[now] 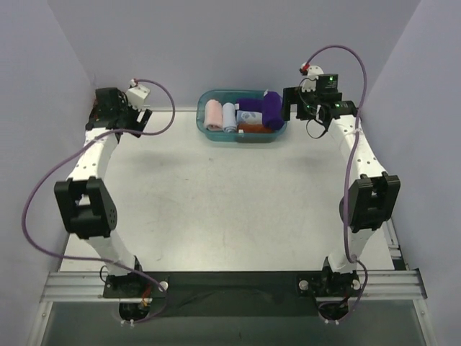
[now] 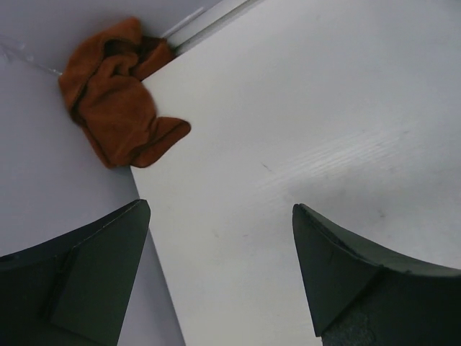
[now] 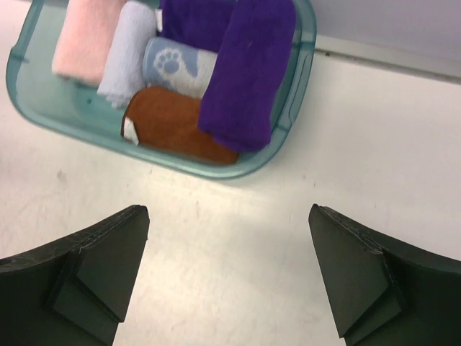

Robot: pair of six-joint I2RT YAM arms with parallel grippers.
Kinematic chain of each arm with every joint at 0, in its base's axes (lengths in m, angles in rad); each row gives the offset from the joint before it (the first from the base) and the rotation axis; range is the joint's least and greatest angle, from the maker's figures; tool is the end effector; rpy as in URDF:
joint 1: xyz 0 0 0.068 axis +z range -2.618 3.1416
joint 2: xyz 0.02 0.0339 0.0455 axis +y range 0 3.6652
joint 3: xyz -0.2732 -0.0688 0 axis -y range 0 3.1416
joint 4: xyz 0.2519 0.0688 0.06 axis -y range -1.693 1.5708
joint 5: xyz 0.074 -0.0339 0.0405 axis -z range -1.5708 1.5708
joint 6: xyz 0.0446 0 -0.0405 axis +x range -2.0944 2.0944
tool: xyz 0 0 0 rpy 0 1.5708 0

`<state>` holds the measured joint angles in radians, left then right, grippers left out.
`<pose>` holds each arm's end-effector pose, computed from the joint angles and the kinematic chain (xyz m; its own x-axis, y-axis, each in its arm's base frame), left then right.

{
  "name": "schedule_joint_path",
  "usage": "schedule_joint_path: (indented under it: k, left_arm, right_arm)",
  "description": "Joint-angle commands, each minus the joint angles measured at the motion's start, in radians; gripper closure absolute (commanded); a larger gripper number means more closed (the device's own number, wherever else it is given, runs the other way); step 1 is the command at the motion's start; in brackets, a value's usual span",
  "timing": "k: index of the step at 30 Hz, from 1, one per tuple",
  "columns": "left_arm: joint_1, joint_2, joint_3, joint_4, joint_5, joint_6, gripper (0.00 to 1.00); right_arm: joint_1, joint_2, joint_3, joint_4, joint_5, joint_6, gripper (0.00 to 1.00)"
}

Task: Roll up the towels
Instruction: Place the rolled towel into the container, then move the towel to the center of the board

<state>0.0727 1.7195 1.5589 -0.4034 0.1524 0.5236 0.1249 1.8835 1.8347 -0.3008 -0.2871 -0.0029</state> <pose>0.4179 0.0236 0.3395 -0.4336 0.4639 -0.7725 0.3152 0.8812 0.3523 0.4631 0.0709 0.3811 -0.3387 -0.0453 -0.9398 -0.3844 0.9183 0.0943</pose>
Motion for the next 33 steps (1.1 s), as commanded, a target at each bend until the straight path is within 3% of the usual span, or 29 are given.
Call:
schedule_joint_path:
  k: [1, 6, 12, 21, 27, 33]
  left_arm:
    - [0.009, 0.182, 0.075, 0.055, -0.214, 0.194, 0.09]
    - [0.025, 0.382, 0.210, 0.147, -0.352, 0.271, 0.11]
    - [0.024, 0.537, 0.282, 0.271, -0.382, 0.484, 0.11]
    - [0.064, 0.773, 0.547, 0.250, -0.309, 0.633, 0.11]
    - [0.087, 0.957, 0.826, 0.164, -0.275, 0.690, 0.11]
    - [0.102, 1.071, 0.934, 0.179, -0.241, 0.728, 0.11]
  right_arm:
    - [-0.002, -0.133, -0.081, -0.054, -0.052, -0.069, 0.00]
    - [0.002, -0.236, -0.248, -0.073, -0.124, -0.054, 0.00]
    - [0.005, -0.262, -0.324, -0.086, -0.174, -0.049, 0.00]
    - [0.010, -0.204, -0.290, -0.098, -0.234, -0.039, 0.00]
    - [0.007, -0.167, -0.256, -0.100, -0.230, -0.029, 0.00]
    - [0.007, -0.153, -0.247, -0.098, -0.222, -0.026, 0.00]
